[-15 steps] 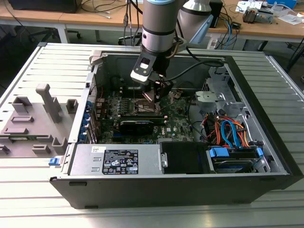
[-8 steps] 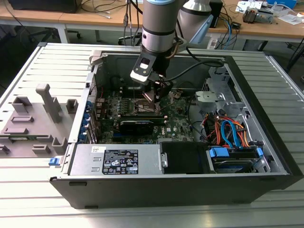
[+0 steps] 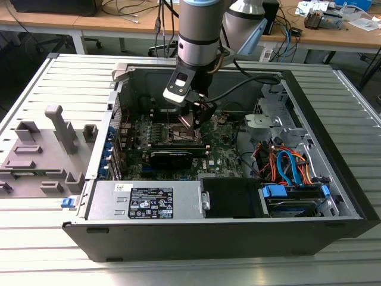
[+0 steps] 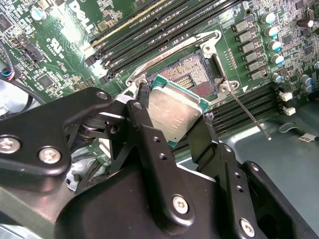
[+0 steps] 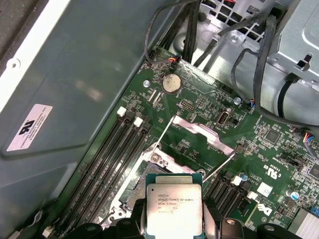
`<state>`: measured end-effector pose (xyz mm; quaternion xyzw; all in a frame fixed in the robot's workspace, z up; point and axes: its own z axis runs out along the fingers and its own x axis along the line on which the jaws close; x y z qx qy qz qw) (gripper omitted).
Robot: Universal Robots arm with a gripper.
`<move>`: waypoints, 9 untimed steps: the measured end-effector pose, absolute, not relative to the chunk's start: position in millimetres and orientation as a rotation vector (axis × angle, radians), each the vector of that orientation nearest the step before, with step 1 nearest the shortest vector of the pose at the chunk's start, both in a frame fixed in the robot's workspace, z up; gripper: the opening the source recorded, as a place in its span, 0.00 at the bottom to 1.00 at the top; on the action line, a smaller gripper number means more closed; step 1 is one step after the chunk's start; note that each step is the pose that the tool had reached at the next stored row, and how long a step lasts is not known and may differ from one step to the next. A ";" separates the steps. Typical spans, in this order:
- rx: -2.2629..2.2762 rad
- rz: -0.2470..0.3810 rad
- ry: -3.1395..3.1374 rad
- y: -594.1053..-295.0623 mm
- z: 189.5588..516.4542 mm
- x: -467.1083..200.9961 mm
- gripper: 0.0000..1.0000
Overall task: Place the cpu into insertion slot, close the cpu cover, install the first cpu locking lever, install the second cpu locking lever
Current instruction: 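Place the cpu into insertion slot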
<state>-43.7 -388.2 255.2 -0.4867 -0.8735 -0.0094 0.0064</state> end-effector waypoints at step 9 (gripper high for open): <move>-1.534 -0.029 -2.727 -388.2 254.5 -43.7 0.55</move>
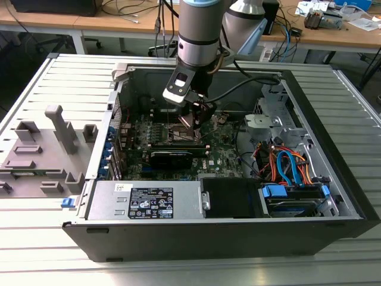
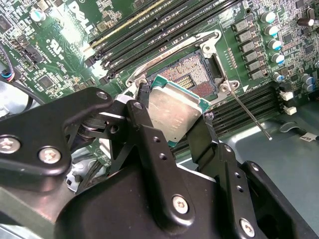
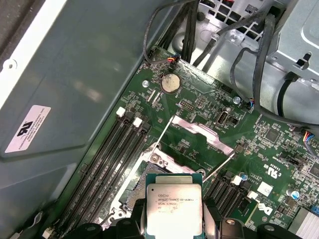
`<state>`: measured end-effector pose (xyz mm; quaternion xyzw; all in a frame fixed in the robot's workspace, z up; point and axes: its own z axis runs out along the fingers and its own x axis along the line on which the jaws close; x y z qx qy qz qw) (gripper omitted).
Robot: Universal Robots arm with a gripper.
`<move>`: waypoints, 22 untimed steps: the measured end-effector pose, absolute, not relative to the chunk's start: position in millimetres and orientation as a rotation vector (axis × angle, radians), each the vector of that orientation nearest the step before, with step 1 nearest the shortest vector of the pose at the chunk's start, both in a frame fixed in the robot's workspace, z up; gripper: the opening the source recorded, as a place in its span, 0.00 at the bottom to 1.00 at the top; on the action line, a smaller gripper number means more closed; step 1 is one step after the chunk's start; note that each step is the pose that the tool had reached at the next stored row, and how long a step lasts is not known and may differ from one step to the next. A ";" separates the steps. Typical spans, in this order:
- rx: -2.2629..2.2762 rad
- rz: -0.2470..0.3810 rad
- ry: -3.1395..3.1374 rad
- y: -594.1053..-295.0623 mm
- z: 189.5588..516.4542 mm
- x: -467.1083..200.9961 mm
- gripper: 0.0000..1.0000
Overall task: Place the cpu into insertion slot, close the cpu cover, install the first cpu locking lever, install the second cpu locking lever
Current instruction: 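Place the cpu into insertion slot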
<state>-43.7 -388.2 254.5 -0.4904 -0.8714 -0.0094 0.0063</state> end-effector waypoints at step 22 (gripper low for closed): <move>-1.559 -0.030 -2.713 -388.2 253.5 -43.7 0.55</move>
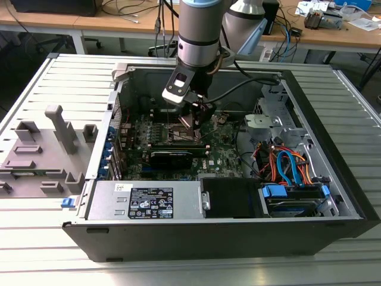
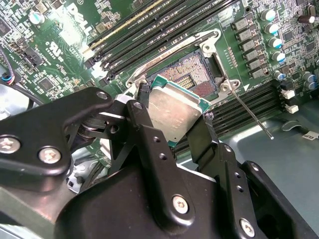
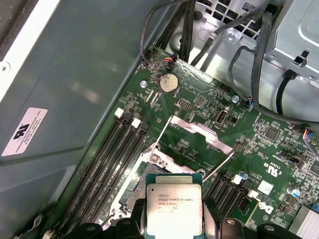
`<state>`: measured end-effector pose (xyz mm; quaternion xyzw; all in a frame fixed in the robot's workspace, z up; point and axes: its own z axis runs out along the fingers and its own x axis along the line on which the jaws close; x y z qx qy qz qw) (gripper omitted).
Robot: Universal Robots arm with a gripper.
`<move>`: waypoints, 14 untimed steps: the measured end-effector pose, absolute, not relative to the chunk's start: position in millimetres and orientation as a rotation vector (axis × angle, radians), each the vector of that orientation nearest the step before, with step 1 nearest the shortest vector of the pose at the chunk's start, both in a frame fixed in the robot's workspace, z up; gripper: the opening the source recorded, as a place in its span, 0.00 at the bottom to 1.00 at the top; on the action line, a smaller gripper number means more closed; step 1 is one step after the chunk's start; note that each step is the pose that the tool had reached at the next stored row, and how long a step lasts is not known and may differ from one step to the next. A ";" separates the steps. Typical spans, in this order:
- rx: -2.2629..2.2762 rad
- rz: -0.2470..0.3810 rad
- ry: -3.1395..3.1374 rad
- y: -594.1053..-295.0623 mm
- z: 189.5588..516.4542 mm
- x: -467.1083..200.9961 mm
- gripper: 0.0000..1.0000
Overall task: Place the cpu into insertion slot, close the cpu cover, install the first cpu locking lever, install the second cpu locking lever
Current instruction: 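Place the cpu into insertion slot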
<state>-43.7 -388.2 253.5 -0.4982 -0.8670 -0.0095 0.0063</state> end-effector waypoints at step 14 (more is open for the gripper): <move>-1.574 -0.030 -2.705 -388.2 252.7 -43.7 0.55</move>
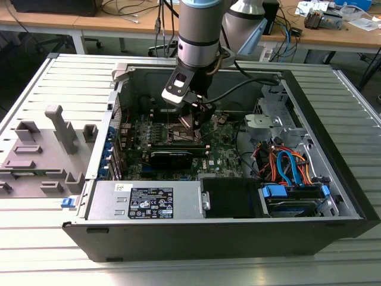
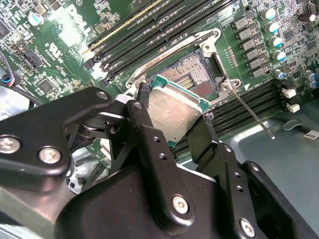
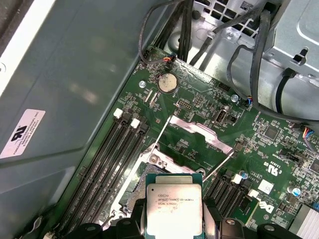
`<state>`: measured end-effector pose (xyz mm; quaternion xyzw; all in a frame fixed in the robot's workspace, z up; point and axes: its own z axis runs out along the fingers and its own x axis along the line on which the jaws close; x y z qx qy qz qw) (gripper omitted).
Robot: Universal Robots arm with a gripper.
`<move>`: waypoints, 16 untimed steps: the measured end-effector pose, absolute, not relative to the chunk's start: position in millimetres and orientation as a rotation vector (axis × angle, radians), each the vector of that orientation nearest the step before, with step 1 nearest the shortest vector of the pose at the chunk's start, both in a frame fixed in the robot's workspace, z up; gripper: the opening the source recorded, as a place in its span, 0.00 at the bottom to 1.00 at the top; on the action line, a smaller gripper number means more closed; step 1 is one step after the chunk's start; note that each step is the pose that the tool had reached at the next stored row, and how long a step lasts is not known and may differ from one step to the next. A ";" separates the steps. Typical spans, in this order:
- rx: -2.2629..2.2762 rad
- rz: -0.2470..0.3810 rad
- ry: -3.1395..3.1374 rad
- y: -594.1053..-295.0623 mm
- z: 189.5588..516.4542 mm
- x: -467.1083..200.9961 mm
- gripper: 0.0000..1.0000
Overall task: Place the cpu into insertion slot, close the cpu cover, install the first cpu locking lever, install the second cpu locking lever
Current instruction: 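Place the cpu into insertion slot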
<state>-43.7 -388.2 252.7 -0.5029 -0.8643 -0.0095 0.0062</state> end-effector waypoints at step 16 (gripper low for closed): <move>-1.589 -0.030 -2.696 -388.2 251.9 -43.7 0.55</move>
